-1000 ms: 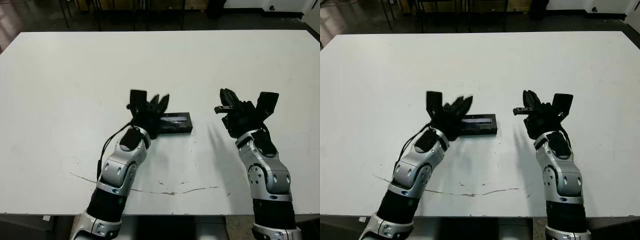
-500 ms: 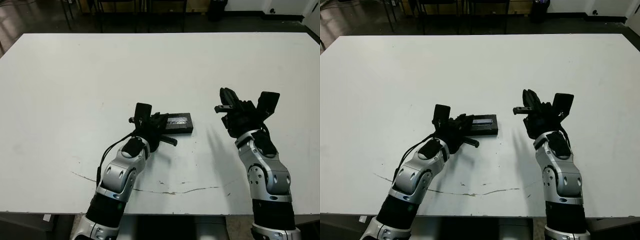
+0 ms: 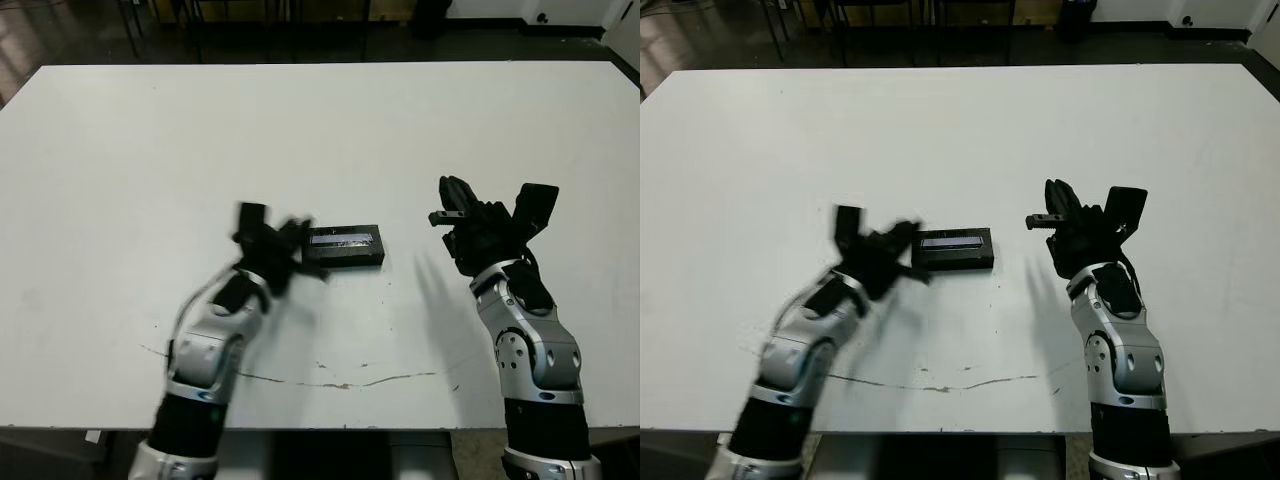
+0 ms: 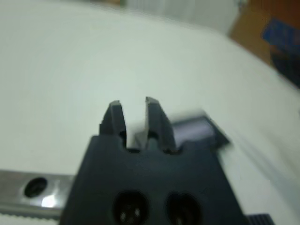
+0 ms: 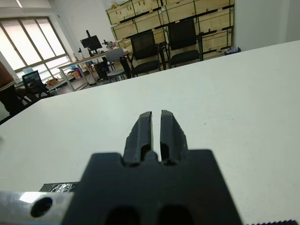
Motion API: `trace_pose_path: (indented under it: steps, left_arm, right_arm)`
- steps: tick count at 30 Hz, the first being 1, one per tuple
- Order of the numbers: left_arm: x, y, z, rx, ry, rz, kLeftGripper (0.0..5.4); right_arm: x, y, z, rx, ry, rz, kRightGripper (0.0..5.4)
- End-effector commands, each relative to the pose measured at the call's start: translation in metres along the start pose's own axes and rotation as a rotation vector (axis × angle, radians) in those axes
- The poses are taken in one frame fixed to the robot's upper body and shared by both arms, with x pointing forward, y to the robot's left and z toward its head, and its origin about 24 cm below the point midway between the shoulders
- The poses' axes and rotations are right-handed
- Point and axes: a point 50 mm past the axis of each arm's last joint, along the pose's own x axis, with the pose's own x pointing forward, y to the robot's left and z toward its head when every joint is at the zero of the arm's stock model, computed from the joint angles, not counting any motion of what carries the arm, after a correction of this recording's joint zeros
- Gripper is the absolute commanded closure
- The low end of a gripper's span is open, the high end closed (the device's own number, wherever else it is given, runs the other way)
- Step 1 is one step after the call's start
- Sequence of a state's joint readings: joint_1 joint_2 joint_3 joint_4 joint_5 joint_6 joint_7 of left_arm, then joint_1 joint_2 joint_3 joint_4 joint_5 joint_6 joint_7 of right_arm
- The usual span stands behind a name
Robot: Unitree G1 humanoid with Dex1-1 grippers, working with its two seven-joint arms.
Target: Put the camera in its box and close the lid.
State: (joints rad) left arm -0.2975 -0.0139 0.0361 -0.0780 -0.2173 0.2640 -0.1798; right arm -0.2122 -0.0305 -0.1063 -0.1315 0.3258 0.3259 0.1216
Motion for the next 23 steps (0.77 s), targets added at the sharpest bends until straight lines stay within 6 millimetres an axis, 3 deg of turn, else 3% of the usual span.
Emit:
trace_pose_path:
  steps: [1, 5, 10, 23]
  left_arm:
    - [-0.003, 0.031, 0.008, 0.104, -0.054, 0.096, 5.38]
    - [-0.011, 0.060, 0.014, 0.163, -0.109, 0.193, 5.38]
    - [-0.023, 0.078, 0.011, 0.159, -0.181, 0.266, 5.38]
    - [-0.027, 0.068, -0.011, 0.106, -0.146, 0.301, 5.38]
  right_arm:
    - [0.003, -0.001, -0.003, -0.023, 0.001, -0.030, 5.40]
    - [0.008, 0.001, -0.003, -0.072, -0.028, -0.059, 5.40]
    - [0.013, -0.001, -0.003, -0.146, -0.073, -0.082, 5.40]
    - [0.019, -0.001, -0.001, -0.147, -0.104, -0.099, 5.40]
